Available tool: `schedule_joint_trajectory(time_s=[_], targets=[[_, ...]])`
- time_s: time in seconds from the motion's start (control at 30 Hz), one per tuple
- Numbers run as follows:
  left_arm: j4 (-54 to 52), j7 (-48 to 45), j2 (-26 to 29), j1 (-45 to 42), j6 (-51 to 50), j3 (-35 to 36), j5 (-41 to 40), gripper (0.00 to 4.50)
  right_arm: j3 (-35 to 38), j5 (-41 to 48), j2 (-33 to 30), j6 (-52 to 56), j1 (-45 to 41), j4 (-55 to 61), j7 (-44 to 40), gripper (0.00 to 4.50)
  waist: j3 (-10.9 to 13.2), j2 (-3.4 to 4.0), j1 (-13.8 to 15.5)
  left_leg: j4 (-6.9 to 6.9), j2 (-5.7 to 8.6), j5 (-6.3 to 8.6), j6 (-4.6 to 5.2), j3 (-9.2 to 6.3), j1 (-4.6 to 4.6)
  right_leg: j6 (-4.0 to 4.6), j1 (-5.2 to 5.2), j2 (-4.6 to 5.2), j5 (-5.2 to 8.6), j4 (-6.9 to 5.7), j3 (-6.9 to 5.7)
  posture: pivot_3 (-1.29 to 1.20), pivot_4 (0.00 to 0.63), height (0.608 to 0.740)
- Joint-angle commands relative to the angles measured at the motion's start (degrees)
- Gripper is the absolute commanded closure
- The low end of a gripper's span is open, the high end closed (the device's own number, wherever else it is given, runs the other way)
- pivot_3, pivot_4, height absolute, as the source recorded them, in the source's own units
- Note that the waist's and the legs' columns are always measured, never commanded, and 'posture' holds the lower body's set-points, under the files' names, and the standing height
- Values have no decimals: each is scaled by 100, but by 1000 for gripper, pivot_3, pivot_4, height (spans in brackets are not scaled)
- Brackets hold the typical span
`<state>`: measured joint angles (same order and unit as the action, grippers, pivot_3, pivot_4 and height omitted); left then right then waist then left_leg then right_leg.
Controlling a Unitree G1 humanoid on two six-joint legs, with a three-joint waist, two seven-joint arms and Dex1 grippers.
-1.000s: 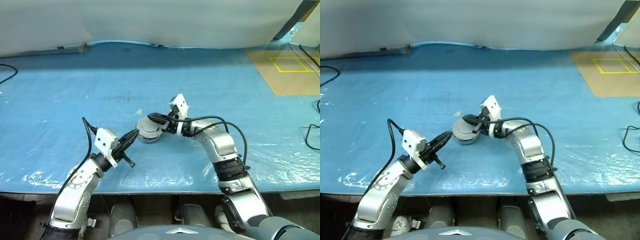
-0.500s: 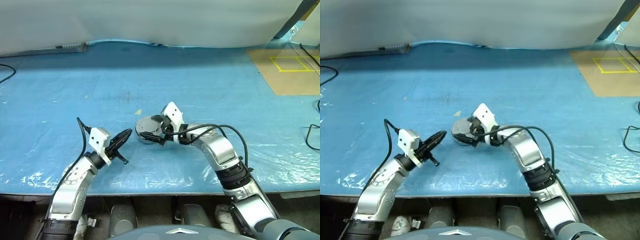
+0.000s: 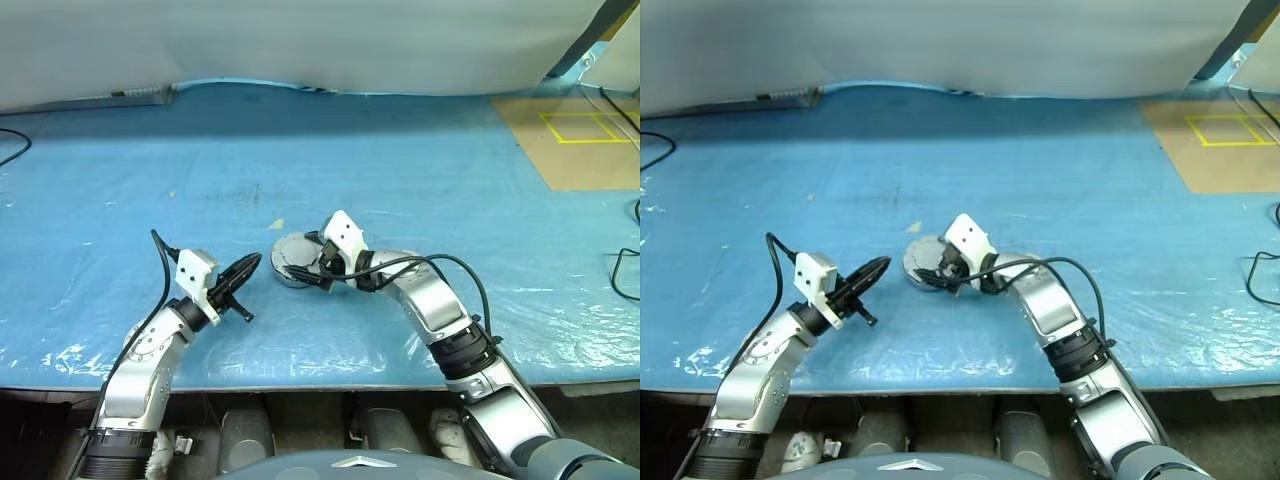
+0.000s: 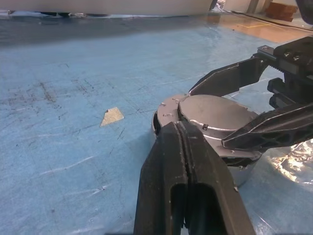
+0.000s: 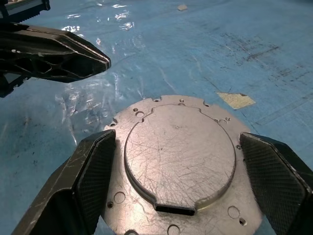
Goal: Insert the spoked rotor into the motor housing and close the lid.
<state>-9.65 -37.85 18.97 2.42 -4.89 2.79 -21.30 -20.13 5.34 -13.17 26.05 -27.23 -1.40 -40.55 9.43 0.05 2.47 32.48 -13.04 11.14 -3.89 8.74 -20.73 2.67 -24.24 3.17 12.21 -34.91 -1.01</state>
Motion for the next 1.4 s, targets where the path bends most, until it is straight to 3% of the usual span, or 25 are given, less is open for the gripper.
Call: schedule_joint_trajectory(time_s=[0.03,0.1,0.13,1.07,1.27,1.4], targets=[[-32,-49,64,-74,94,141,-82,4500,-118,-131,27,-260,65,63,44,794,0,0,-1,0,0,0,0,0,0,0,0,0,0,0,0,0,150,740],[-5,-61,76,-91,98,157,-84,4500,-109,-119,77,-244,71,88,67,1482,0,0,-2,2,0,0,0,0,1,0,0,0,0,-2,0,0,150,740],[1,-64,80,-94,100,161,-84,4500,-101,-110,101,-226,69,101,81,1564,0,0,-3,2,0,0,0,0,2,0,1,0,0,-2,0,0,150,740],[111,-94,94,-193,87,141,-55,4500,-358,-701,137,45,40,-72,581,1564,-1,-1,-3,15,3,0,0,0,21,0,8,1,0,-29,11,0,150,740],[144,-114,118,-223,54,149,-68,4500,-168,-500,288,443,56,-78,631,1564,-1,-2,-4,14,10,0,0,0,37,-1,11,1,1,-40,25,0,150,740],[-38,53,140,-242,-421,158,-192,4500,-190,-589,248,410,49,-161,670,1564,-1,-2,-4,13,13,1,0,1,49,-2,20,1,1,-40,29,0,150,740]])
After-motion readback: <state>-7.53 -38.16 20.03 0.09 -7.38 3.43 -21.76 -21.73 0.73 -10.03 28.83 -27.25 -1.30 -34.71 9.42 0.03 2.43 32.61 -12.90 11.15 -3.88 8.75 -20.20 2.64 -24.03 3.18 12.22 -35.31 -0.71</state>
